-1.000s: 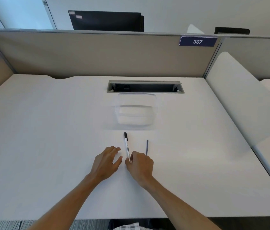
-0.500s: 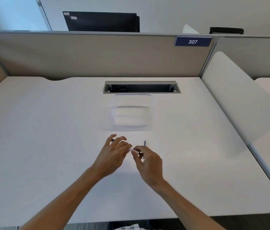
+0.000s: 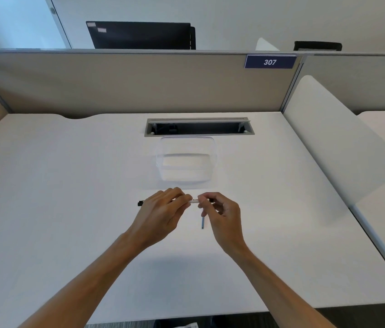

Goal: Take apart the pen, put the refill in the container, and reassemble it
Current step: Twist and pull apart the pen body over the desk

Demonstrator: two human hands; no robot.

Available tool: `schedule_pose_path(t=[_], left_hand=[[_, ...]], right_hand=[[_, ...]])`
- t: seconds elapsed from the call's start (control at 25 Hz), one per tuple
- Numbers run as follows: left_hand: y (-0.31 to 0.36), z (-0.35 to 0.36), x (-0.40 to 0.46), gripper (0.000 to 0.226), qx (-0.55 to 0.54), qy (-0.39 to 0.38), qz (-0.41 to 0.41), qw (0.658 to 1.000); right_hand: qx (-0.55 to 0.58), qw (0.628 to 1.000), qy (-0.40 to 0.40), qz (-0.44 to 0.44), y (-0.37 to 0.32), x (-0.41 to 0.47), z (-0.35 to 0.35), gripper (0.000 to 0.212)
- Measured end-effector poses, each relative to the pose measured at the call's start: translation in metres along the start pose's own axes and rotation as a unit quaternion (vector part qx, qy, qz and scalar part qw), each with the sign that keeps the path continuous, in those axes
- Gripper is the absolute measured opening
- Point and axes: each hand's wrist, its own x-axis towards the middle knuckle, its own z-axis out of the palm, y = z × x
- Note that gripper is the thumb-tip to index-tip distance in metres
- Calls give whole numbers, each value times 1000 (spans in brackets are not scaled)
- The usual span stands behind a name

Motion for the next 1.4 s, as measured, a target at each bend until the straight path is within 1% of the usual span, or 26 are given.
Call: schedule_pose_path(t=[0.04, 0.16, 0.24, 0.36, 0.48, 0.6, 0.68, 0.76, 0.84, 0.92, 0.96, 1.04, 1.08, 1.12, 1.2, 1.24, 1.28, 1.32, 1.4], left_hand=[[2, -2, 1, 15, 1, 4, -4, 1000], [8, -9, 0, 16, 1, 10, -8, 1000], [11, -13, 0, 16, 17, 12, 4, 1000], [15, -17, 1, 15, 42, 30, 19, 998], [21, -20, 4, 13, 62, 49, 27, 997], [25, -24, 6, 14, 67, 55, 33, 996], [28, -26, 7, 17, 62, 36, 24, 997], [31, -30, 9, 20, 21, 6, -10, 1000], [29, -35, 12, 22, -44, -35, -48, 997], [23, -40, 18, 24, -131, -97, -76, 984], [21, -42, 21, 25, -187, -123, -94, 970], [18, -47, 27, 24, -299, -163, -144, 929], [18, -51, 30, 22, -343, -182, -163, 907], [17, -54, 33, 22, -378, -207, -172, 886], [13, -60, 38, 25, -426, -269, -171, 847], [12, -63, 40, 25, -433, -287, -170, 837], [11, -64, 41, 25, -429, -288, -169, 839], [11, -64, 41, 24, -418, -274, -171, 849], [14, -61, 38, 21, -384, -225, -181, 877]], right_hand=[[5, 1000, 7, 6, -2, 1, -1, 21], [1, 999, 26, 26, -6, 3, -2, 51], [-6, 999, 23, 36, -10, 4, -2, 62], [-17, 998, 16, 56, -17, 5, -2, 69], [-37, 996, 29, 80, -21, 7, 0, 69], [-40, 996, 39, 65, -24, 7, 2, 68], [-28, 998, 40, 40, -23, 7, 3, 67], [-23, 999, 44, 17, -23, 6, 2, 67], [-25, 999, 45, -14, -23, 5, 1, 66], [-32, 997, 46, -51, -24, 5, -1, 65], [-36, 996, 45, -65, -25, 5, -2, 65], [-45, 993, 45, -104, -27, 6, -2, 62], [-56, 987, 49, -144, -28, 7, -3, 59], [-80, 974, 58, -204, -30, 9, -4, 53], [-129, 932, 67, -331, -33, 12, -8, 45], [-143, 916, 64, -370, -33, 14, -9, 43], [-152, 908, 65, -385, -33, 15, -9, 42], [-154, 910, 70, -379, -34, 16, -8, 43], [-145, 937, 77, -309, -37, 14, -5, 48]])
